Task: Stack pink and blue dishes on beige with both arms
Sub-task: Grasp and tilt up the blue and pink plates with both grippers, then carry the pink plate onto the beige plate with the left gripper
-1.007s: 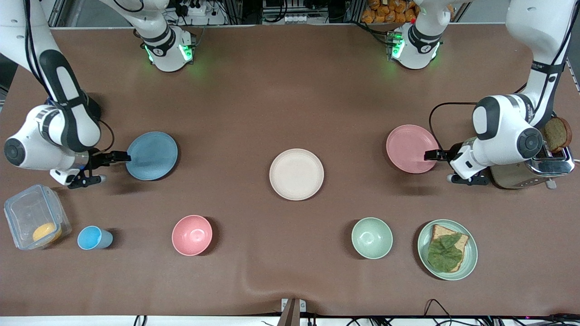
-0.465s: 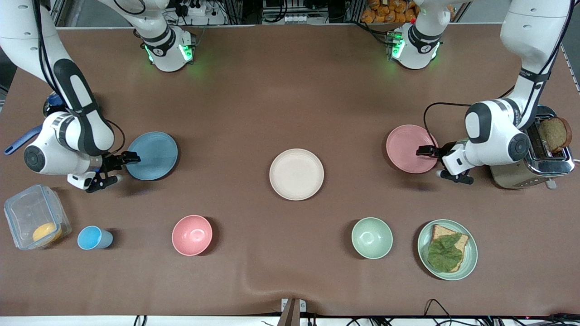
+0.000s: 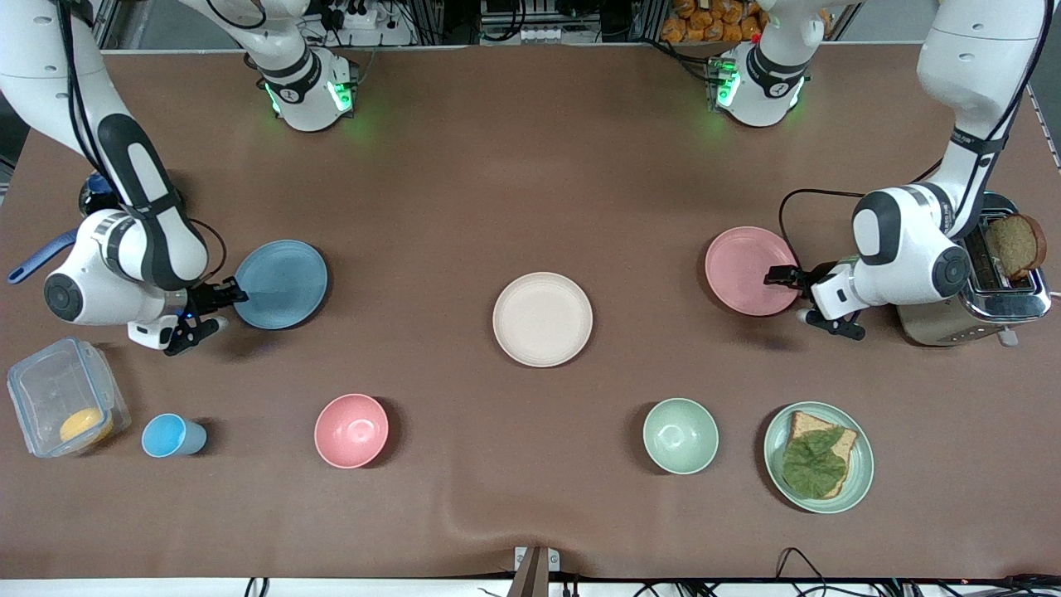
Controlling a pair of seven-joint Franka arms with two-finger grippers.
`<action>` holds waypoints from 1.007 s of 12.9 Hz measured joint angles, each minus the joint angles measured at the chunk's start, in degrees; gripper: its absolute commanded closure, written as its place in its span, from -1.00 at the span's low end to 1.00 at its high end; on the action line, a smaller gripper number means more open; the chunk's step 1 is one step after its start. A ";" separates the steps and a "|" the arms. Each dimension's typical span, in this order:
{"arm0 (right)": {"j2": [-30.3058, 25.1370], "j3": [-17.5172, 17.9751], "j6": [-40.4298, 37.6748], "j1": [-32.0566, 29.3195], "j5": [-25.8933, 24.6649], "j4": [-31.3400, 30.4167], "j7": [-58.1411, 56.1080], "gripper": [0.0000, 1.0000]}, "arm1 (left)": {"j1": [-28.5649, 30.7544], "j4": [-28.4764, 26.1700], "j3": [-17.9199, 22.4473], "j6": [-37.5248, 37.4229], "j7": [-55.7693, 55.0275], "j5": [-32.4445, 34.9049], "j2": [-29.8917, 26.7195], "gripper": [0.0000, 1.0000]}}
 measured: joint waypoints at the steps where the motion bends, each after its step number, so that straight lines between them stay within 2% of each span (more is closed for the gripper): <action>1: 0.08 0.00 -1.60 0.00 0.20 0.94 0.00 1.00 | 0.18 0.11 0.00 0.00 0.16 0.00 0.00 -0.85; 2: 0.09 0.00 -2.74 0.00 0.27 1.66 0.00 1.00 | 0.21 0.18 0.00 0.00 0.17 0.00 0.00 -0.41; 3: 0.14 -0.01 -4.15 0.00 0.34 2.50 0.02 1.00 | 0.21 0.18 -0.02 0.00 0.28 0.00 0.06 0.15; 5: 0.25 -0.02 -9.96 0.00 0.62 5.53 0.59 1.00 | 0.21 0.22 -0.04 0.00 2.38 0.00 0.91 1.00; 7: 0.26 -0.07 -14.24 0.00 0.69 8.83 0.98 1.00 | 0.94 0.74 0.04 0.30 7.48 0.00 2.37 1.00; 9: 0.28 -0.12 -15.03 0.00 0.70 10.02 1.25 1.00 | 2.19 2.22 0.04 0.17 14.19 0.00 2.76 1.00; 13: 0.72 -0.18 -15.04 -0.03 0.70 10.58 1.44 1.00 | 2.15 8.35 -0.43 -6.40 17.15 -0.01 2.81 1.00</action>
